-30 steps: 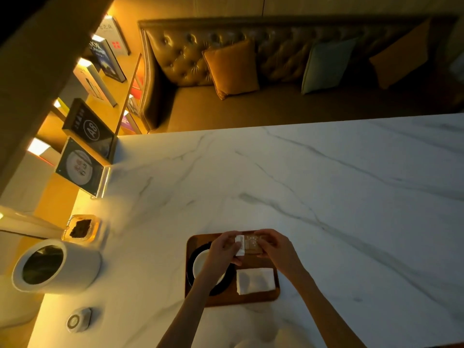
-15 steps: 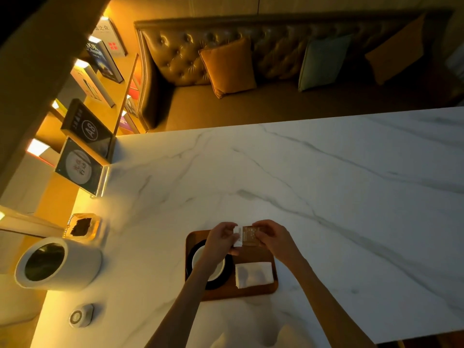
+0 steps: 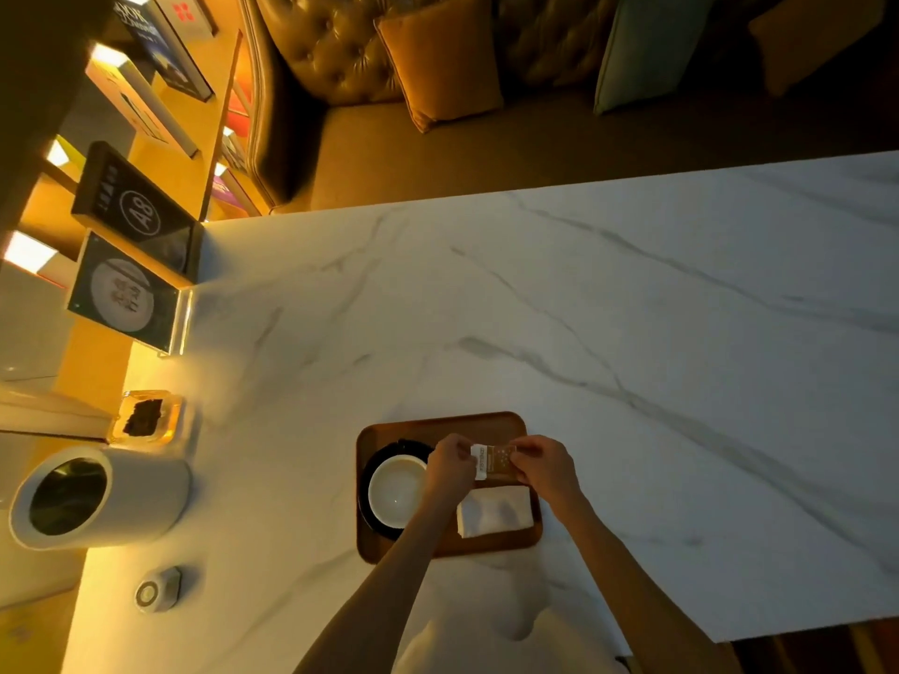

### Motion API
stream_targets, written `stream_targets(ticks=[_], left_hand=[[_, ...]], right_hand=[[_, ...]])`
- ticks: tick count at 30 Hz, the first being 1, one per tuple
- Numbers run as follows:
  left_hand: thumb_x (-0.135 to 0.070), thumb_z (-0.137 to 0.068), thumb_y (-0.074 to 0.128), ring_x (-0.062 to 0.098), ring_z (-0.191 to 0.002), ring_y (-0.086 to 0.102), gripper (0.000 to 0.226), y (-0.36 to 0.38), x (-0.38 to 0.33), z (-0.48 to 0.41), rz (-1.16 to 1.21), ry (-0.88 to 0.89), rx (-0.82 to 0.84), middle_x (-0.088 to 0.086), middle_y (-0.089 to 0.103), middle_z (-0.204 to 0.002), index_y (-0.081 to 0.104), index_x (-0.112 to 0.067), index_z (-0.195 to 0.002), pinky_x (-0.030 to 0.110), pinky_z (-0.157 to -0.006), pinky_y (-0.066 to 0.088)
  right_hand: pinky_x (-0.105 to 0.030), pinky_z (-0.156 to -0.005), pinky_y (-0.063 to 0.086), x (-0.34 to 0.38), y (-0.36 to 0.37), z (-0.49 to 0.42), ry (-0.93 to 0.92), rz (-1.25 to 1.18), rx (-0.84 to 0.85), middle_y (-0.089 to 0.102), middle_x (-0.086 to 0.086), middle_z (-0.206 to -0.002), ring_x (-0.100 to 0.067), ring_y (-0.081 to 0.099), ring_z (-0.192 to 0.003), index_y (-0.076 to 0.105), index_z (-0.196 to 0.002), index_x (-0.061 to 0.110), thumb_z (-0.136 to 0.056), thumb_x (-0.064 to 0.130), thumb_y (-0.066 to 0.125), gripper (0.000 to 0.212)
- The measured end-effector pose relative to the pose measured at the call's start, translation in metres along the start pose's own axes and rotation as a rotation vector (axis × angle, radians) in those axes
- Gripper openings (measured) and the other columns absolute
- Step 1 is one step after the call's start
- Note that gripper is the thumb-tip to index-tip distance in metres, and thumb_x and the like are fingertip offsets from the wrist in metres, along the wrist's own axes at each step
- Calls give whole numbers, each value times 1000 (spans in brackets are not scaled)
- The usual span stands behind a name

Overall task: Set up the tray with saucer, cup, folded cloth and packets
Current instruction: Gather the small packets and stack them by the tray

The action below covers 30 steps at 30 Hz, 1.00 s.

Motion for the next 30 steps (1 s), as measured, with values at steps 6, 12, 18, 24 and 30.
stream_targets(ticks=[6,12,18,24,30], left_hand=[[-2,-90,54,14,-77,54,12,18,1,-33,-165,-29,-22,3,57,-92,56,-8,-99,24,-61,46],[-1,-92,50,21,-81,56,4,30,12,-56,-238,-77,-1,13,59,-95,51,-3,-94,39,-73,53],[-7,-90,60,23,-89,54,23,34,13,-61,-264,-73,6,16,52,-111,45,-4,-106,30,-67,46],[-15,-79,70,23,-103,47,44,36,17,-53,-727,279,24,8,46,-117,44,-12,-115,30,-82,46],[-5,-74,69,28,-125,36,63,40,39,-49,-919,416,139,6,38,-137,40,-16,-129,39,-100,41]], right_hand=[[-34,-78,59,-4,12,-34,66,116,-43,68,-9,-103,-22,66,-90,65,-106,12,-87,12,62,20],[-29,-79,55,-9,24,-56,70,206,-20,68,-9,-106,-22,65,-95,62,-108,11,-89,11,61,18],[-31,-78,56,-9,25,-60,24,271,-14,68,-8,-104,-22,66,-93,59,-111,13,-91,15,61,20],[-24,-81,51,-15,17,-54,-381,586,55,62,0,-109,-17,60,-100,56,-103,19,-89,19,61,15],[-33,-99,49,-32,25,-49,-576,789,171,58,-7,-132,-24,51,-126,60,-119,11,-85,19,67,36]])
Point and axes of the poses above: each hand's wrist, its own z-axis away from the middle knuckle, its own y-axis out of the palm, x = y × z, the point moved 1 cm from there along -z, towards the middle knuckle
